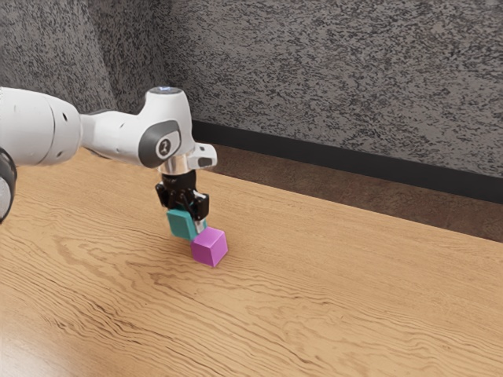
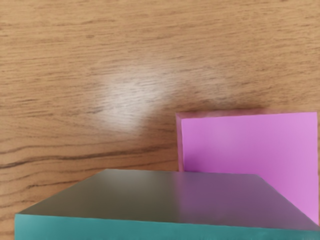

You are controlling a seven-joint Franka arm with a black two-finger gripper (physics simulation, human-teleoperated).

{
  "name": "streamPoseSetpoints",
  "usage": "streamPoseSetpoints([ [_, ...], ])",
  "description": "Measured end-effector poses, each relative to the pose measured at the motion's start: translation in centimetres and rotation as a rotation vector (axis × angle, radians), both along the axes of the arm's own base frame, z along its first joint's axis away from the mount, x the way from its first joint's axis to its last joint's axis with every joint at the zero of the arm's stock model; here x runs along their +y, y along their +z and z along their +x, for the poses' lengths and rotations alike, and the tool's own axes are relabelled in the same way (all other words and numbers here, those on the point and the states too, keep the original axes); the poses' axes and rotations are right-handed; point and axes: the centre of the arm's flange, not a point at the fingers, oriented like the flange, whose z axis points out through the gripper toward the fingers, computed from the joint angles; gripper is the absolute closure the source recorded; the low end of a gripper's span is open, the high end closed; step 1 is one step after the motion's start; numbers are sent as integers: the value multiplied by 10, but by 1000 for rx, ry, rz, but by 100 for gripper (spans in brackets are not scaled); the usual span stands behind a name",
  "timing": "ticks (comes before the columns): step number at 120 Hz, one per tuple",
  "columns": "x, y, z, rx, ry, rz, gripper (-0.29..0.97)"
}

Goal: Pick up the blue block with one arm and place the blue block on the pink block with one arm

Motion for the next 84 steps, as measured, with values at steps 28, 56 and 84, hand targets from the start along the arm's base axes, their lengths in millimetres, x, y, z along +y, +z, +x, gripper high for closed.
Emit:
streamPoseSetpoints([
  [28,-7,-4,22,11,15,-6,32],
  [56,-13,-7,25,27,23,-5,32],
  [84,-26,-5,27,16,-23,17,33],
])
